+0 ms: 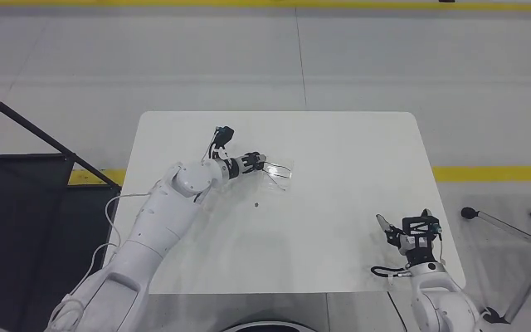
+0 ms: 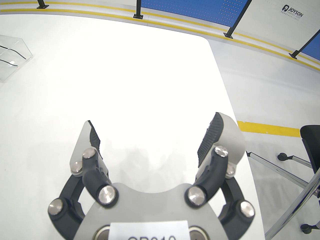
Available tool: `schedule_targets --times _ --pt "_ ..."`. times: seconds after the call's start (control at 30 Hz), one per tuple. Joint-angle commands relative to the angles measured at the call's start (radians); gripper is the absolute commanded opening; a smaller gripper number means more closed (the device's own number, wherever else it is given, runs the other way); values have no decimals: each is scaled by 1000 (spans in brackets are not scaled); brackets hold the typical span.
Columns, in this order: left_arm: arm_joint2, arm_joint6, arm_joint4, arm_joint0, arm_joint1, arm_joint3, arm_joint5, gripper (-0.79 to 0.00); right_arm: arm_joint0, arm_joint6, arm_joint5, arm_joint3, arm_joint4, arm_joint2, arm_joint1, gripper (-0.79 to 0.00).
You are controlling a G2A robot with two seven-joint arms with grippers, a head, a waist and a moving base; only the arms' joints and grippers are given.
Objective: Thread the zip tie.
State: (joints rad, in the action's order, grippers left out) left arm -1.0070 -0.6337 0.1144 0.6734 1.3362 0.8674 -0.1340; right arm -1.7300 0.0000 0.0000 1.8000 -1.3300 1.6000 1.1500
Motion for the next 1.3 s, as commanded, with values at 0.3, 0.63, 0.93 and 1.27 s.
schedule_targets --times 0.3,0.63,0.93,1.27 --pt "-8 -21 5 1 -1 -4 -33 -588 0 0 0 0 0 0 0 0" --pt "-16 -43 -2 2 -1 -13 -61 -622 0 0 0 0 0 0 0 0" --pt "-18 -67 5 3 -3 -17 -97 -631 0 0 0 0 0 0 0 0" --pt "-18 -80 1 2 -1 -25 -116 -736 0 0 0 0 0 0 0 0"
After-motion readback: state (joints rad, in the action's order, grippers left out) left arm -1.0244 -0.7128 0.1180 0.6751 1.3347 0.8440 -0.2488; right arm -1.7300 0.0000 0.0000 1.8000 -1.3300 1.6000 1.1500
